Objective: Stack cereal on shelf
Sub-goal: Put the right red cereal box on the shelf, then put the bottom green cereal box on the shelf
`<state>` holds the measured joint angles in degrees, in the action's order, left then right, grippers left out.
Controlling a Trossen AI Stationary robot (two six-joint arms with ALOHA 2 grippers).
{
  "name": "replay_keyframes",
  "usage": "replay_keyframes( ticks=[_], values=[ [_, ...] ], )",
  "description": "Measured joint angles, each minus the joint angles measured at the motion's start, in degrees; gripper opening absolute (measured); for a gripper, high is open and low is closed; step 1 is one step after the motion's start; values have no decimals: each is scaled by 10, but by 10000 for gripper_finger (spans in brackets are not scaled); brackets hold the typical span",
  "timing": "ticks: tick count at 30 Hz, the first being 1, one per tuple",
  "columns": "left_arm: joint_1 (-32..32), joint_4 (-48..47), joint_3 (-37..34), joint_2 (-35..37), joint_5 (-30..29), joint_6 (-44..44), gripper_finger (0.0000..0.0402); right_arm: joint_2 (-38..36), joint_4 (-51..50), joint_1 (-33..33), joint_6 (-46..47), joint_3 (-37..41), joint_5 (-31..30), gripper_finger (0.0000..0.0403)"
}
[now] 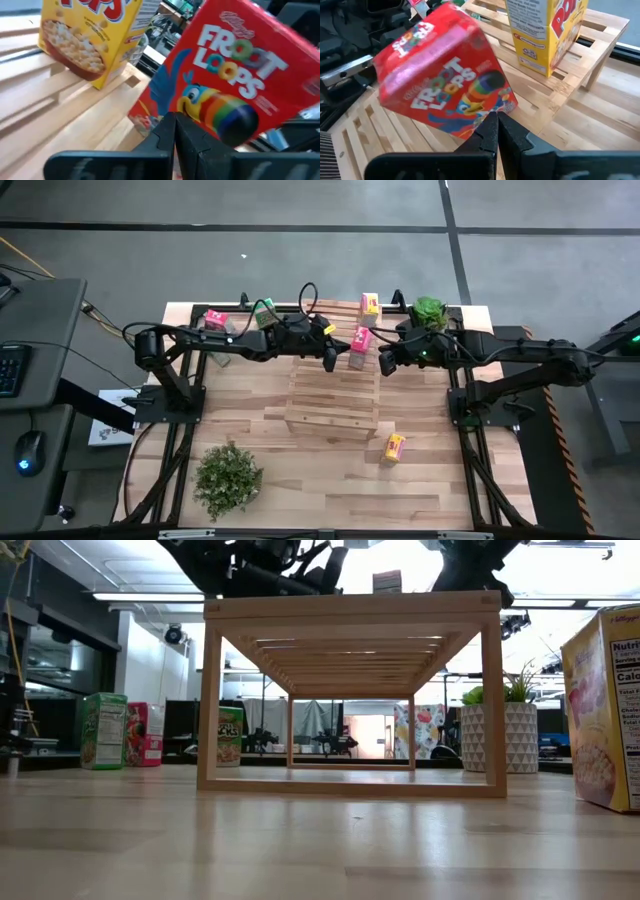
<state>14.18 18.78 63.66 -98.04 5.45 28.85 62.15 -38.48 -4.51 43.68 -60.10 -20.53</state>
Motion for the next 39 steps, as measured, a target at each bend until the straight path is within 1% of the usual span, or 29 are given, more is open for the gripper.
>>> replay_keyframes(
  ticks=[5,10,17,21,24,27,31,35,39],
  values=[
    [-17,-16,0,-1,-5,10,0,0,-2,0,0,0,0,0],
    [-28,-9,0,-1,-11,10,0,0,-1,0,0,0,0,0],
    [-25,-9,0,-1,-15,9,0,0,-2,0,2,0,6,0],
    [-5,-33,0,12,12,-16,0,-3,-28,-4,-6,-3,16,0],
    [24,-102,0,46,42,-41,0,-7,-83,-10,-6,-28,20,0],
    [59,-188,0,95,48,-77,0,-11,-134,-12,-7,-58,-6,0],
    [100,-276,0,177,47,-140,0,-16,-153,-12,-7,-89,-49,0],
    [127,-353,0,258,24,-185,6,-16,-152,-12,-11,-104,-82,0],
    [142,-448,0,328,-24,-238,34,-16,-148,-12,-12,-105,-96,0]
  ],
)
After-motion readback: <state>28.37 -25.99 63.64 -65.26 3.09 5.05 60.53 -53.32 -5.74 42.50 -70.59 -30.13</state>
